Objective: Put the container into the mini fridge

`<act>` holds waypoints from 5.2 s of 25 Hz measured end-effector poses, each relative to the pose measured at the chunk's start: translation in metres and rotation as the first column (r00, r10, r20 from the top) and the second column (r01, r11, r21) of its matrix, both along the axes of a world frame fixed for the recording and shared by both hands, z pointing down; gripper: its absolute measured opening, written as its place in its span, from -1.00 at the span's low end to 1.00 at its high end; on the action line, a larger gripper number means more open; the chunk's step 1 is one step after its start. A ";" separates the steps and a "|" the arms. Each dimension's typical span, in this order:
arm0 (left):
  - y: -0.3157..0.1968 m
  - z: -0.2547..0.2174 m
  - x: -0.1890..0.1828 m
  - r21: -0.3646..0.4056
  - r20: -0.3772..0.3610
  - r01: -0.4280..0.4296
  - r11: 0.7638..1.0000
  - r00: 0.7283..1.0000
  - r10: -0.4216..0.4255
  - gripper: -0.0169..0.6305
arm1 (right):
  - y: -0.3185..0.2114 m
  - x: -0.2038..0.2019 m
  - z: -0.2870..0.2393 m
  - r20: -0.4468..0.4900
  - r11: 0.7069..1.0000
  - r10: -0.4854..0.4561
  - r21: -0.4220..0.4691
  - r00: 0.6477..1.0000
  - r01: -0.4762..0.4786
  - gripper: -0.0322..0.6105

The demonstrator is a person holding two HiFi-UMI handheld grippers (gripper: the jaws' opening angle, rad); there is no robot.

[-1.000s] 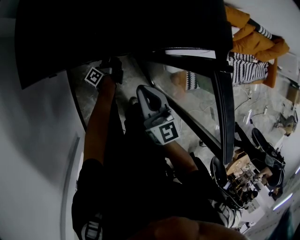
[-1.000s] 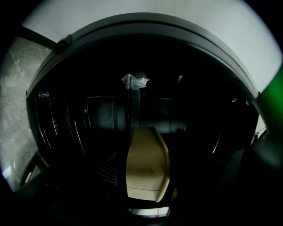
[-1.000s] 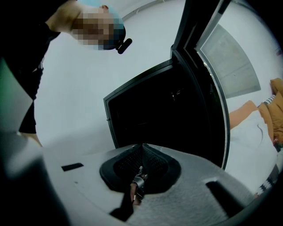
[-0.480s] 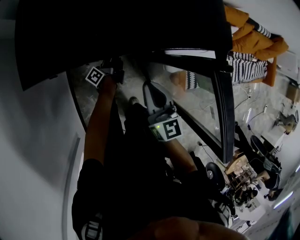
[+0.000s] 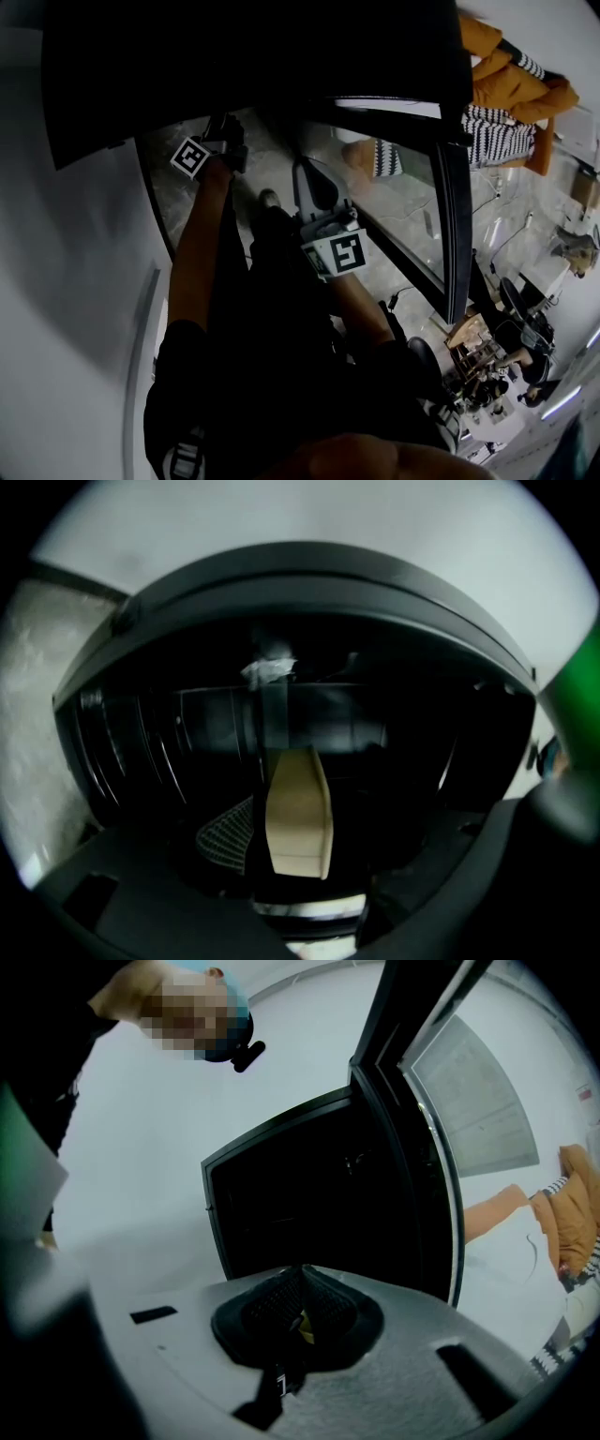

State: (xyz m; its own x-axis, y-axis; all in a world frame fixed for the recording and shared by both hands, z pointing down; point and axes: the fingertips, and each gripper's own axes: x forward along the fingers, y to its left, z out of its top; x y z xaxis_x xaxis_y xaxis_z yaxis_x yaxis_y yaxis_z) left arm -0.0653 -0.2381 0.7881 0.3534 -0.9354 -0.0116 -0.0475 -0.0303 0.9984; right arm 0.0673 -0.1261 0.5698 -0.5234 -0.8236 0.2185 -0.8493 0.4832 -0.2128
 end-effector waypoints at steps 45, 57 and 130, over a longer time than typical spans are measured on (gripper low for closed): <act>0.000 -0.004 0.033 0.000 0.989 -0.236 0.972 0.142 0.035 -0.06 | -0.007 0.002 0.008 -0.010 0.997 -0.073 0.031 0.997 0.073 -0.89; -0.022 -0.001 0.034 -0.023 0.985 -0.213 0.977 0.162 0.058 -0.07 | -0.014 0.007 0.001 0.004 0.995 -0.059 0.086 0.998 0.059 -0.89; 0.342 -0.480 -0.049 0.187 0.975 -0.240 0.953 0.162 -0.151 -0.93 | 0.206 -0.044 -0.254 0.040 0.999 -0.031 -0.018 0.999 0.032 -0.89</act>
